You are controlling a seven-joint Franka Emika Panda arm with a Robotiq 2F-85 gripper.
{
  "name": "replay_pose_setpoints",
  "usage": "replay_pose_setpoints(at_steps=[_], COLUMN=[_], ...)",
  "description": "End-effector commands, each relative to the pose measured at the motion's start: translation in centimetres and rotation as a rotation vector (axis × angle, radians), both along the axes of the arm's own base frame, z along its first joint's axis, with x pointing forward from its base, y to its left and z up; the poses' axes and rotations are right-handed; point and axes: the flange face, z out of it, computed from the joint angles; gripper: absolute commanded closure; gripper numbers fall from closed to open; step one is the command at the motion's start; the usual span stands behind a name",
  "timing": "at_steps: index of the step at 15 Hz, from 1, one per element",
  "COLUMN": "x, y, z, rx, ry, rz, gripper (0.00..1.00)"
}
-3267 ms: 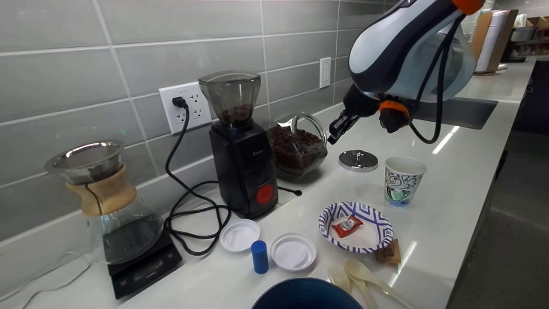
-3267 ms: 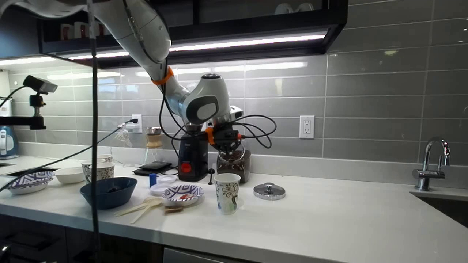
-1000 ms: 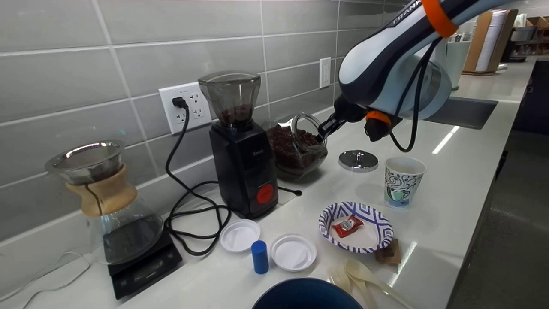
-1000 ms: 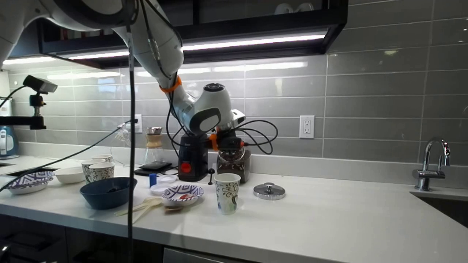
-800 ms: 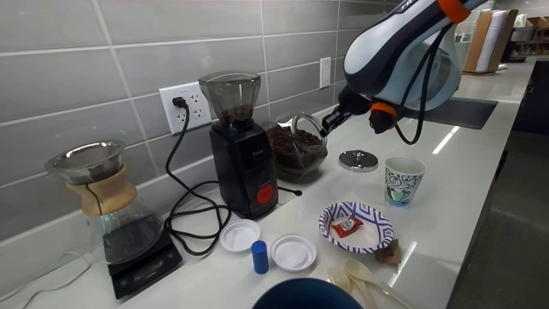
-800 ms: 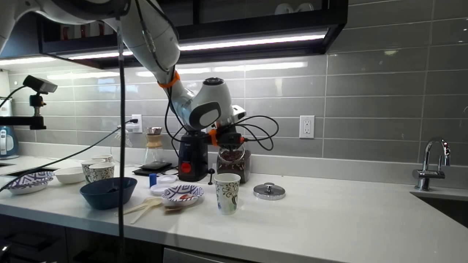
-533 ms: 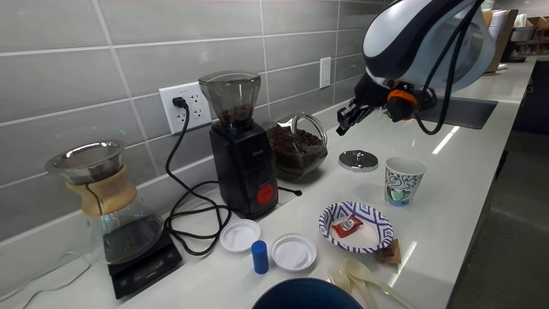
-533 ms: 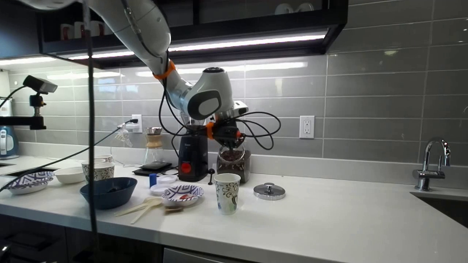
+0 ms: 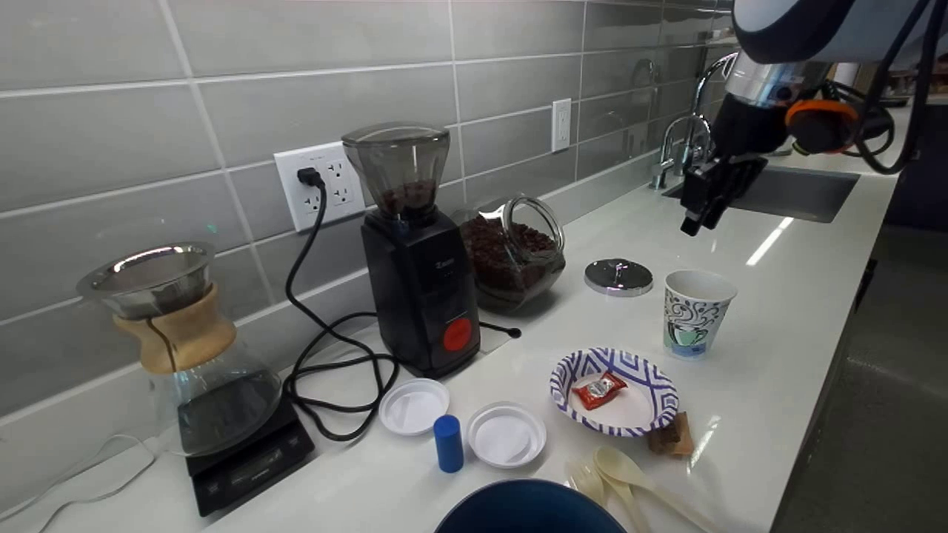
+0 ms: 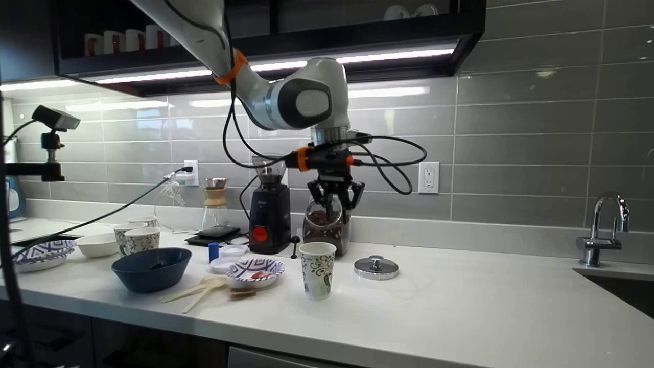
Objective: Put the lid on the jar
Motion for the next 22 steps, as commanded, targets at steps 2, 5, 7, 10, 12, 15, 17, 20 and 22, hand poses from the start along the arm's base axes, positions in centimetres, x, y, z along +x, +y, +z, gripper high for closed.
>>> replay_pose_setpoints(at_steps=[2, 5, 7, 10, 12, 15, 17, 20, 22], x=[1.3, 0.1, -0.1, -0.1, -0.1, 2.6, 4.6, 7.3, 9.0], y=[-0.7, -1.2, -1.2, -1.1, -1.2, -0.1, 0.9, 2.8, 4.0], z=[1.2, 0.9, 0.6, 0.6, 0.5, 0.2, -0.6, -2.9, -4.7], rx=[-0.041, -0.035, -0.036, -0.036, -0.036, -0.057, -0.094, -0.156, -0.148], ry=[0.233, 0.174, 0.178, 0.179, 0.179, 0.144, 0.121, 0.098, 0.104], rz=[0.029, 0.006, 0.006, 0.007, 0.007, -0.06, -0.101, -0.171, -0.204], gripper=[0.18, 0.22, 0.12, 0.12, 0.03, 0.0, 0.0, 0.0, 0.0])
